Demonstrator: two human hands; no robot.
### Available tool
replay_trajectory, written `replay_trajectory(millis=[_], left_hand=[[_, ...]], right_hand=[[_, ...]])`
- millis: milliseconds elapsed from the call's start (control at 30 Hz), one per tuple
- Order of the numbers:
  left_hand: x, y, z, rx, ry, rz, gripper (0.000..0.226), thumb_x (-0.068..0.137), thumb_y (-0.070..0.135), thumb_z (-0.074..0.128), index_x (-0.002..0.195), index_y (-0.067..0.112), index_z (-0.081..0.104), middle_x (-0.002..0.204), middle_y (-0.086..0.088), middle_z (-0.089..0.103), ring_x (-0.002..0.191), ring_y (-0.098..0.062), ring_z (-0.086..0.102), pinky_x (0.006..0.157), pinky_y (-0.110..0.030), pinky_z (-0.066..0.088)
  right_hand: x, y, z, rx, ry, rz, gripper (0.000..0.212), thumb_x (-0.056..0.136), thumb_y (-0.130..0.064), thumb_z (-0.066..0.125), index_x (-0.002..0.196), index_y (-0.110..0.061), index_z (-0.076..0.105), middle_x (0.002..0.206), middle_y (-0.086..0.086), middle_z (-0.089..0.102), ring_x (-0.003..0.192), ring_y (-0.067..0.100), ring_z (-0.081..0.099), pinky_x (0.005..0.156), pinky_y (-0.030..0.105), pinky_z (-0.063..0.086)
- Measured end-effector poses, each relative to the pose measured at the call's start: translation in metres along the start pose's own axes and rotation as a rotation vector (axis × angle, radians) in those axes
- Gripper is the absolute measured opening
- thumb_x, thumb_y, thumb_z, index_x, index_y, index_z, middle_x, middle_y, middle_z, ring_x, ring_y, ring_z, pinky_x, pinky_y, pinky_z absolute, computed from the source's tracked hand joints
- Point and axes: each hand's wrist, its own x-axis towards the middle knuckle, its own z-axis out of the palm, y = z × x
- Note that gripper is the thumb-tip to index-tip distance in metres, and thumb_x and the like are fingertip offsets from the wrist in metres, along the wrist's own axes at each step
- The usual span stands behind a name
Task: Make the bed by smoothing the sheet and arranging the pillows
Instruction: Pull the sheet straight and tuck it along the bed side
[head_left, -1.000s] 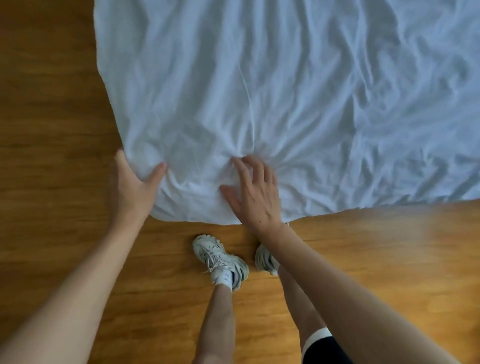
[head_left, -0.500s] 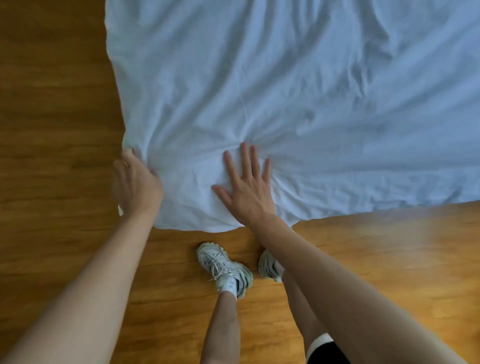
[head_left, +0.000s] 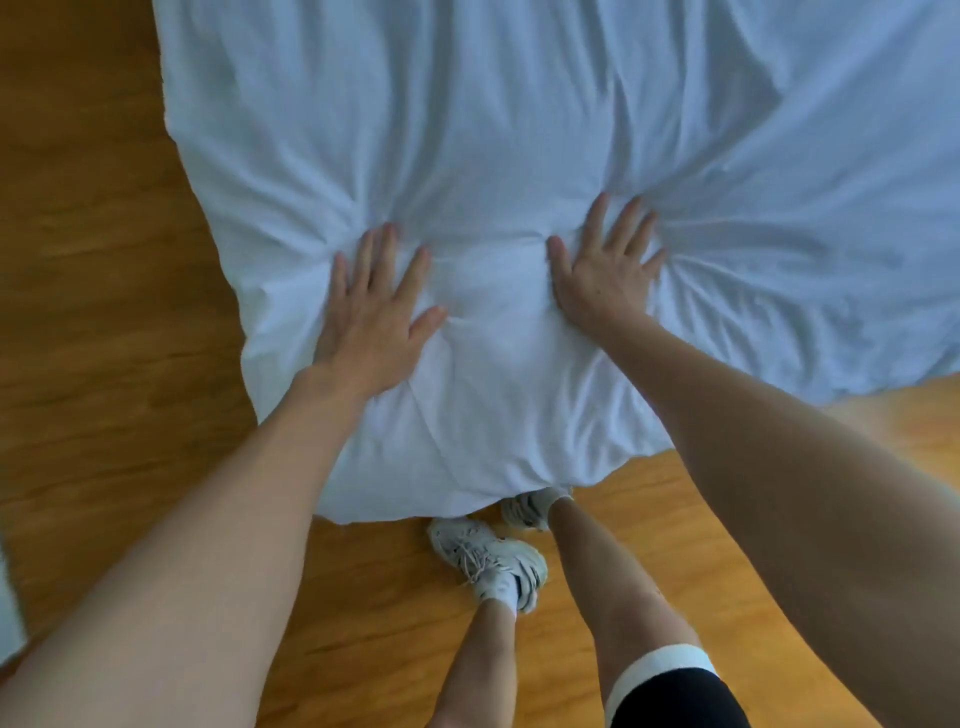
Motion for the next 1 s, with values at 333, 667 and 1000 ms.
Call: replay_trajectory(millis=[333, 667, 1000], left_hand=[[0.010, 0.006, 0.004, 0.104, -0.058, 0.017, 0.066, 0.096, 0.048, 0.026, 0.149, 0.008, 0.024, 0.155, -0.026, 0.013, 0.144, -0.041, 0.012, 0.115, -0.059, 0.010], [0.120, -0.008, -0.095, -0.050, 0.149, 0.416, 0.062, 0.096, 0.037, 0.038, 0.150, 0.012, 0.019, 0.152, -0.030, 0.019, 0.142, -0.041, 0.018, 0.115, -0.054, 0.016], [0.404, -0.152, -0.208, 0.207, 0.112, 0.357, 0.058, 0.099, 0.044, 0.032, 0.151, 0.021, 0.022, 0.159, -0.013, 0.009, 0.146, -0.034, 0.005, 0.116, -0.057, 0.004]], right_hand=[[0.017, -0.007, -0.002, -0.067, -0.093, 0.018, 0.084, 0.089, -0.058, 0.008, 0.152, -0.003, 0.007, 0.154, 0.034, 0.004, 0.142, 0.050, 0.004, 0.110, 0.065, 0.008], [0.016, -0.007, -0.044, 0.542, 0.329, 0.317, 0.078, 0.089, -0.051, 0.035, 0.152, -0.008, 0.019, 0.158, 0.017, 0.016, 0.146, 0.029, 0.015, 0.119, 0.046, 0.016], [0.144, -0.118, -0.093, 0.438, 0.304, 0.623, 0.070, 0.091, -0.057, 0.020, 0.154, -0.027, 0.015, 0.161, 0.013, 0.009, 0.147, 0.034, 0.006, 0.118, 0.052, 0.005]])
